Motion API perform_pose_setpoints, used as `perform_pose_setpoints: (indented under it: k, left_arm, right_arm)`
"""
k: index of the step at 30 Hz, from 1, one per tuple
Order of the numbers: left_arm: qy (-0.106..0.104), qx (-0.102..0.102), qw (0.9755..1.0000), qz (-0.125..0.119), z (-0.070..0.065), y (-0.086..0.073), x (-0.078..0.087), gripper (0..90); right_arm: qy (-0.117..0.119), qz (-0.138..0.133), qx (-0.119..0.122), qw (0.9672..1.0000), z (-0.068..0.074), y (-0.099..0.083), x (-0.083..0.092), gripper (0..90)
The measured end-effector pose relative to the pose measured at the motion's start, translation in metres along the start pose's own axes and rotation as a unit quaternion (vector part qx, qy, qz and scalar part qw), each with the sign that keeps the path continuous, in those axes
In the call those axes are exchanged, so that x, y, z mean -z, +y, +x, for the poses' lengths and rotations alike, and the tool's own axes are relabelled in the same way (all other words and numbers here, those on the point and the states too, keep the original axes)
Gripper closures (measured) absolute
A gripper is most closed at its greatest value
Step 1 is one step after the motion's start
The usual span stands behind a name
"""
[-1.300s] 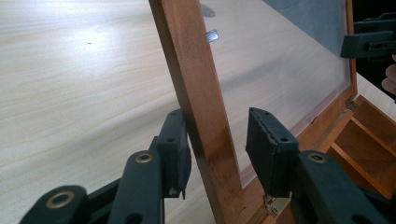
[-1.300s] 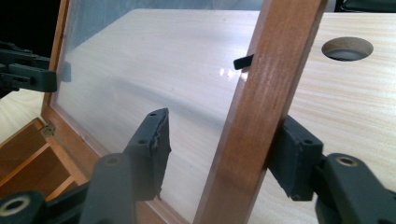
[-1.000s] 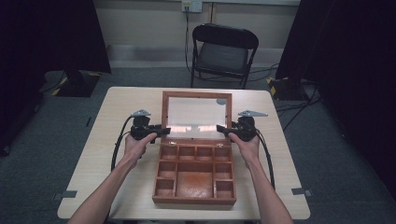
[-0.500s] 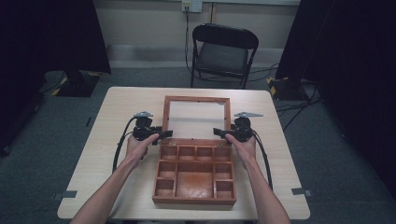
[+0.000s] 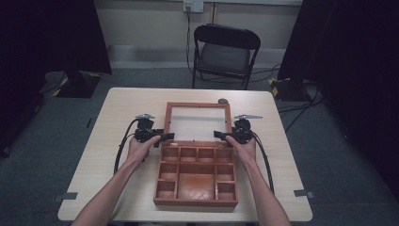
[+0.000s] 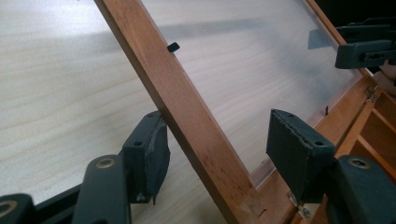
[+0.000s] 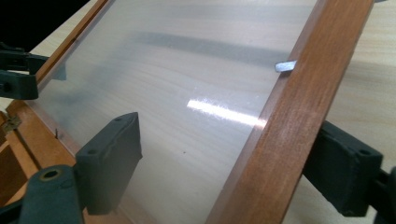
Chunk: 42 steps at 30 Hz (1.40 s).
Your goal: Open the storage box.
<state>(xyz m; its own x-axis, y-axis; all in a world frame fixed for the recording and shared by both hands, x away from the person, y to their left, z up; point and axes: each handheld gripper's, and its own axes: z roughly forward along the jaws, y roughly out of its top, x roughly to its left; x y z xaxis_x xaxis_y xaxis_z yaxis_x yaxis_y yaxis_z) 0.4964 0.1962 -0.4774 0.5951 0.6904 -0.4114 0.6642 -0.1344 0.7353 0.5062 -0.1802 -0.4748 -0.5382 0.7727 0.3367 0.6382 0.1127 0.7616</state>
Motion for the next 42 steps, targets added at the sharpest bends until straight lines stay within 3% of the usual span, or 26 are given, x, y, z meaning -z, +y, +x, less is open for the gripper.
perform_pose_setpoints:
  k: [4,8,10,12,15,19,26,32,39,42]
  left_arm:
    - [-0.002,0.007,1.0000,-0.001,0.001,-0.002,-0.001,37.5]
    - [0.008,0.008,0.9999,0.009,0.001,-0.002,-0.002,33.8]
    - [0.000,0.020,0.9997,0.012,0.004,-0.004,-0.002,32.3]
    - [-0.004,0.027,0.9996,0.009,0.006,-0.006,-0.003,32.2]
    - [0.016,0.022,0.9996,0.006,0.005,-0.006,-0.002,30.3]
    - [0.019,0.028,0.9994,0.006,0.008,-0.006,0.000,28.9]
    - [0.010,0.019,0.9997,0.006,0.004,-0.005,0.003,27.6]
    - [0.025,0.006,0.9997,0.000,0.000,-0.005,0.015,26.3]
    - [0.041,-0.007,0.9991,-0.007,0.002,-0.006,0.038,23.7]
    - [0.050,-0.003,0.9987,-0.013,0.005,-0.010,0.051,23.4]
  right_arm:
    - [-0.001,0.006,-0.005,1.0000,-0.002,-0.001,-0.002,15.2]
    - [-0.009,0.015,-0.010,0.9998,-0.002,-0.002,-0.003,13.4]
    - [-0.021,0.021,-0.008,0.9995,-0.003,-0.003,-0.003,12.7]
    - [-0.018,0.024,-0.011,0.9995,-0.005,-0.004,-0.003,13.3]
    - [-0.014,0.031,-0.021,0.9992,-0.006,-0.004,-0.004,13.0]
    - [-0.010,0.037,-0.034,0.9987,-0.009,-0.006,-0.005,13.4]
    - [-0.014,0.042,-0.040,0.9982,-0.010,-0.007,-0.002,14.0]
    - [-0.032,0.036,-0.019,0.9987,-0.006,-0.005,0.006,14.8]
    - [-0.030,0.012,0.002,0.9995,0.005,-0.001,0.023,17.4]
    - [-0.034,0.007,0.008,0.9994,0.005,-0.005,0.032,18.5]
